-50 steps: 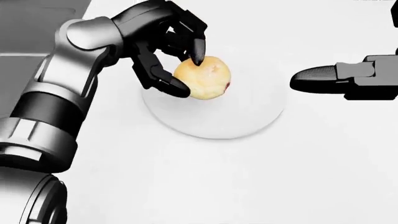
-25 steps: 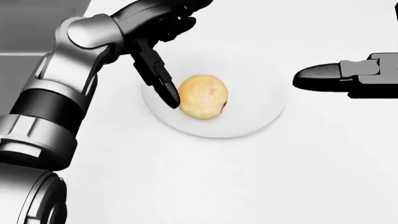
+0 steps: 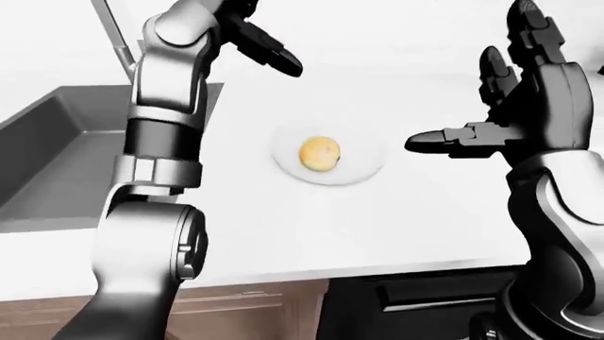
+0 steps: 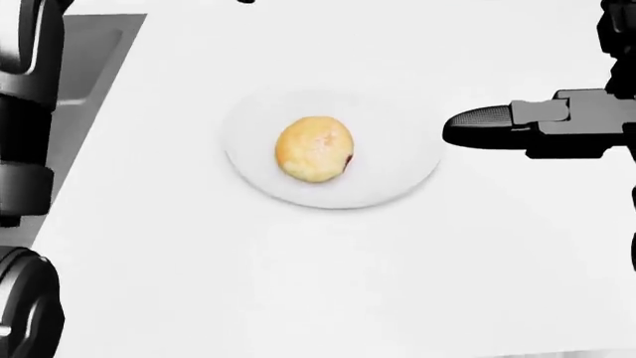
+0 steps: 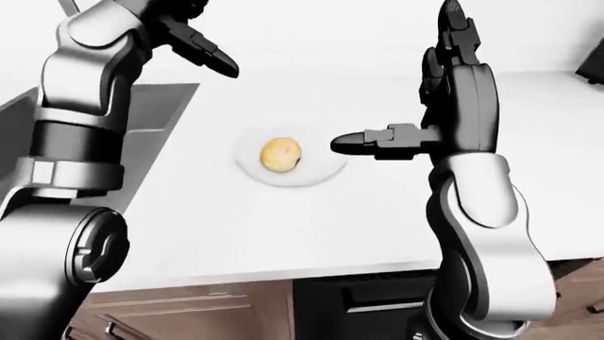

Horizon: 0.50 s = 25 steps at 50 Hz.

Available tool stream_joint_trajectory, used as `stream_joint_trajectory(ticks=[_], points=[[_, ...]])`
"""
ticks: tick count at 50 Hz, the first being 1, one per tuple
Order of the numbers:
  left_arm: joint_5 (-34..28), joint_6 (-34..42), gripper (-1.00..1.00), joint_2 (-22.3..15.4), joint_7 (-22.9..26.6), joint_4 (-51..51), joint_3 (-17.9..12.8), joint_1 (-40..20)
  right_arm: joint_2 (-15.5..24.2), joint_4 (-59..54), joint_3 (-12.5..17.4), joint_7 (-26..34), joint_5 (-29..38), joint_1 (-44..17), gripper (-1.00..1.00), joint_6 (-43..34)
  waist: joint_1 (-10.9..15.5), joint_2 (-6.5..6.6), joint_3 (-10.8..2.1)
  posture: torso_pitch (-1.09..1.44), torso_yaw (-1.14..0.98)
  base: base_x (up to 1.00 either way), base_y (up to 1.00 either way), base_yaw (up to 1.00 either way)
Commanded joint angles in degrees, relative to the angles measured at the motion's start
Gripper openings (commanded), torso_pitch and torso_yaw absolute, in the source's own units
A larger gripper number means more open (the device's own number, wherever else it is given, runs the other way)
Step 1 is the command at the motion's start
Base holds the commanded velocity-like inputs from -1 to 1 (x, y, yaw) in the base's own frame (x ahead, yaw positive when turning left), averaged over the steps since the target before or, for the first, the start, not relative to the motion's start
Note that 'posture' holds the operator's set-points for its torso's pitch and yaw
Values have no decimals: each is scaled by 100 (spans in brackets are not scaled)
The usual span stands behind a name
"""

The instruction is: Place the pastries on the plates.

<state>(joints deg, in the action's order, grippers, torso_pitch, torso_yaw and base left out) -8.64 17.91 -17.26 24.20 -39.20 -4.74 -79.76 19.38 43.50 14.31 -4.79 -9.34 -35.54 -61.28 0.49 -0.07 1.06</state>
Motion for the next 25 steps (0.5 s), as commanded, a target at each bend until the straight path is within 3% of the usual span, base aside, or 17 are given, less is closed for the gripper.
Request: stream_joint_trajectory(ticks=[1, 7, 9, 11, 14, 15, 16, 17, 18, 19, 22, 25], points=[[69, 275, 100, -91, -209, 667, -122, -59, 36, 134, 49, 3, 45, -101, 100, 207, 4, -23, -157, 0, 0, -59, 0, 0], [219, 1278, 100, -169, -479, 2379, -200, 613, 8, 107, 12, 61, 95, -92, 100, 247, -53, 1, -96, 0, 0, -59, 0, 0], [271, 1532, 100, -237, -547, 2759, -242, 762, 4, 104, 9, 76, 117, -88, 100, 252, -89, 64, -139, 0, 0, -59, 0, 0], [353, 1738, 100, -263, -619, 3151, -289, 908, -21, 116, -5, 82, 136, -67, 100, 266, -114, 37, -149, 0, 0, -59, 0, 0], [473, 2005, 100, -307, -797, 3827, -370, 1310, -49, 97, -52, 113, 198, 4, 100, 363, -127, -136, -79, 0, 0, -60, 0, 0], [517, 2041, 100, -327, -820, 3982, -372, 1407, -55, 86, -61, 128, 222, 23, 100, 401, -129, -298, -99, 0, 0, -59, 0, 0], [607, 2311, 100, -311, -938, 4466, -491, 1665, -75, 59, -102, 151, 247, 37, 100, 487, -165, -631, -217, 0, 0, -40, 0, 0], [723, 2405, 100, -323, -997, 4704, -544, 1773, -95, 33, -123, 163, 271, 23, 100, 528, -201, -289, -39, 0, 0, -31, 0, 0], [811, 2564, 100, -364, -1061, 4947, -588, 1920, -124, -3, -151, 167, 293, -9, 100, 601, -161, -389, -155, 0, 0, -12, 0, 0], [930, 2681, 100, -341, -1209, 5112, -667, 2007, -140, -32, -164, 167, 319, -28, 100, 621, -189, -332, 9, 0, 0, 0, 0, 0], [1195, 2657, 100, -344, -1662, 5473, -835, 2399, -309, -180, -199, 118, 336, 58, 100, 888, -138, -283, 94, 0, 0, 0, 0, 0], [1440, 2536, 100, -350, -1881, 5833, -807, 2923, -420, -203, -260, 151, 250, 153, 100, 1107, -138, -172, 162, 0, 0, 0, 0, 0]])
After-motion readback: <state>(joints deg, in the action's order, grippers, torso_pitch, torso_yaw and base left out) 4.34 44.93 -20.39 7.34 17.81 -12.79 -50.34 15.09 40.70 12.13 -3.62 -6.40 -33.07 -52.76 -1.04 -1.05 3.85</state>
